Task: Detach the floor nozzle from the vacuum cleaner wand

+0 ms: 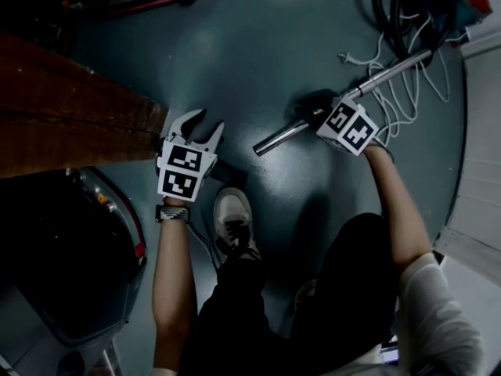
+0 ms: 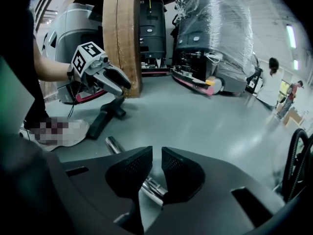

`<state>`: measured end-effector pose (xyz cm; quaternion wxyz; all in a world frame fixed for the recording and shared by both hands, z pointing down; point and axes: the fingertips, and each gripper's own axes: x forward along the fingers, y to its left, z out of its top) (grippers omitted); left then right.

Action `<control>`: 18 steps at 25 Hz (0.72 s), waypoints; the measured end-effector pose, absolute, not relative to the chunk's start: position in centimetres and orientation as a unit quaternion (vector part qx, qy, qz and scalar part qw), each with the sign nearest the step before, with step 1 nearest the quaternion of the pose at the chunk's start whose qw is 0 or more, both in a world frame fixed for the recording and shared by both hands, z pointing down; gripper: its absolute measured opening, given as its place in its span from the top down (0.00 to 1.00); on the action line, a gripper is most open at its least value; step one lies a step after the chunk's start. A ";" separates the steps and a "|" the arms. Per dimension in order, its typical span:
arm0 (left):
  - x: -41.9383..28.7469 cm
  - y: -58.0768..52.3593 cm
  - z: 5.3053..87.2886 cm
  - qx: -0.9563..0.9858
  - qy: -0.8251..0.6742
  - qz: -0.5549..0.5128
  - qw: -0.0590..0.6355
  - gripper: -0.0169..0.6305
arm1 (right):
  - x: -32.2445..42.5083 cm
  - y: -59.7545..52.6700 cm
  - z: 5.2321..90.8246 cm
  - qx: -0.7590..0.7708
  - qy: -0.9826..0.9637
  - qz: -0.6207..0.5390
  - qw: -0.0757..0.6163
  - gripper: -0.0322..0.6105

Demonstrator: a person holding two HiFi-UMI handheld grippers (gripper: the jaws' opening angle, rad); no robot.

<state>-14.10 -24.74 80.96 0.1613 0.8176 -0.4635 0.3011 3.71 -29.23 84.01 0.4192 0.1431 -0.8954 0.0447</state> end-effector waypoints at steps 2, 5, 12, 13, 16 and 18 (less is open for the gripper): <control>-14.3 -25.0 80.1 0.813 -0.479 0.298 0.142 0.76 | 3.3 -29.6 83.1 0.156 -0.898 0.040 0.410 0.85; -14.8 -25.3 79.1 0.809 -0.497 0.288 0.125 0.86 | 2.0 -29.9 80.8 0.162 -0.907 0.026 0.388 0.87; -15.2 -25.9 76.4 0.802 -0.530 0.258 0.095 0.97 | -1.6 -30.9 73.6 0.193 -0.935 -0.025 0.296 0.89; -15.2 -25.9 75.8 0.802 -0.534 0.251 0.091 0.97 | -2.0 -30.8 72.8 0.196 -0.939 -0.032 0.282 0.89; -15.3 -26.1 74.0 0.804 -0.542 0.234 0.074 0.97 | -2.4 -31.1 70.7 0.213 -0.943 -0.054 0.248 0.89; -15.4 -26.3 72.6 0.804 -0.547 0.224 0.062 0.97 | -2.4 -31.5 69.3 0.226 -0.945 -0.062 0.227 0.89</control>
